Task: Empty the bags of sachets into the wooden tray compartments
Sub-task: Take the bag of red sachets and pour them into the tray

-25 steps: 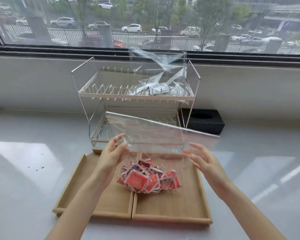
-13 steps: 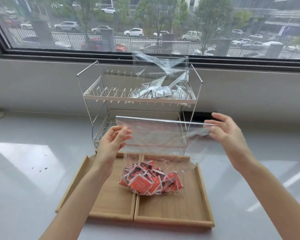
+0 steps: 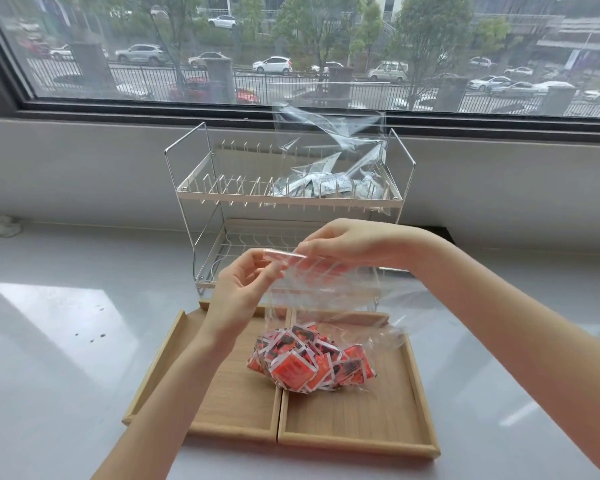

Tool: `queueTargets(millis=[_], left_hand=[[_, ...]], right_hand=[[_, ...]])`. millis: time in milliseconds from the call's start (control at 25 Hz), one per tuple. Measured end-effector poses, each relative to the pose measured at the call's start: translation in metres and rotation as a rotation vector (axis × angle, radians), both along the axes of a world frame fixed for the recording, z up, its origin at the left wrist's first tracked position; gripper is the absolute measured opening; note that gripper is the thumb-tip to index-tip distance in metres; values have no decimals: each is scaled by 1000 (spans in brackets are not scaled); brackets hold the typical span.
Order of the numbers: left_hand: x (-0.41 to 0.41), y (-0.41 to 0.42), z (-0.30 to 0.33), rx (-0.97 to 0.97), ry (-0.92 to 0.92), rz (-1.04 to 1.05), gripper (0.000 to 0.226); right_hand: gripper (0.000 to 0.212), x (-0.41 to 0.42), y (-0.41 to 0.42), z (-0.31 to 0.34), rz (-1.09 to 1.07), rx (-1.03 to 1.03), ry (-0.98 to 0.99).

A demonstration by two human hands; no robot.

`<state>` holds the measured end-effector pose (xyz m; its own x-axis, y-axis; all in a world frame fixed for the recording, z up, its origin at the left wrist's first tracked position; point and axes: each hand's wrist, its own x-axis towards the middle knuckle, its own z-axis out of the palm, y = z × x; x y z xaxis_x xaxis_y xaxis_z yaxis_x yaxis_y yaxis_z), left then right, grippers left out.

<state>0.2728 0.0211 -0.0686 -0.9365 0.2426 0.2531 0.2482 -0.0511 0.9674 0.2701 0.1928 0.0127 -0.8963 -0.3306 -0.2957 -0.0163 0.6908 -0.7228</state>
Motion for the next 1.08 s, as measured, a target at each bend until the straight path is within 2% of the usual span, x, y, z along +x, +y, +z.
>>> queueTargets(millis=[120, 320, 560, 800, 880, 1000, 1080], left_hand=[[-1, -3, -1, -22, 7, -1, 8], [3, 0, 1, -29, 4, -33, 19], [3, 1, 3, -71, -12, -46, 26], [3, -5, -1, -52, -35, 45, 11], [3, -5, 1, -38, -19, 37, 12], [4, -5, 2, -34, -15, 48, 13], [4, -7, 0, -18, -19, 71, 13]], right_hand=[[27, -5, -5, -6, 7, -111, -93], [15, -3, -4, -11, 50, -141, -143], [13, 3, -4, -7, 7, -52, 10], [12, 5, 7, 24, -151, -239, 174], [6, 7, 11, 23, -142, -215, 193], [34, 10, 20, 10, -71, -31, 93], [39, 14, 28, 5, -47, 14, -2]])
